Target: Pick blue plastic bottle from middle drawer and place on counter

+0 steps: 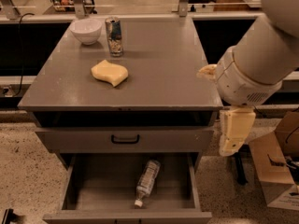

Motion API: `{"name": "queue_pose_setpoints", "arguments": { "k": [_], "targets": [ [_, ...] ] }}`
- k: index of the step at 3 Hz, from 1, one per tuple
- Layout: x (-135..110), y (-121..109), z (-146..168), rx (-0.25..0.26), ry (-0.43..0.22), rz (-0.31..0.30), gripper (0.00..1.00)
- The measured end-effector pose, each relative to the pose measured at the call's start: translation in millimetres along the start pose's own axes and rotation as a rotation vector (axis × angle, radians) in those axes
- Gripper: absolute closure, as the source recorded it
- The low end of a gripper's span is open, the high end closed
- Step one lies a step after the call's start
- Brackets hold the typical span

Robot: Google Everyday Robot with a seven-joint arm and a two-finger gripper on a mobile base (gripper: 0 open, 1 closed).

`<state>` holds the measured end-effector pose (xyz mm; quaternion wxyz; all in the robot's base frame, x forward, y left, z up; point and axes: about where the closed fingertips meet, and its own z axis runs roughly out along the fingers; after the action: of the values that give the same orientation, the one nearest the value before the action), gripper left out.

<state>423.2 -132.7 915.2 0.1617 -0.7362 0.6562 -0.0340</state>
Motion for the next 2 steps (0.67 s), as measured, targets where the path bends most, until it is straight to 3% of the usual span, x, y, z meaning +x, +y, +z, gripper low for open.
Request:
{"name": "queue_pose_setpoints", "arguments": {
  "k": [1, 2],
  "targets": [
    [-13.7, 5.1, 11.7, -0.032, 0.009, -0.097, 0.0],
    [-40.6, 25.0, 40.2, -0.102, 0.02, -0.323, 0.0]
  ]
}}
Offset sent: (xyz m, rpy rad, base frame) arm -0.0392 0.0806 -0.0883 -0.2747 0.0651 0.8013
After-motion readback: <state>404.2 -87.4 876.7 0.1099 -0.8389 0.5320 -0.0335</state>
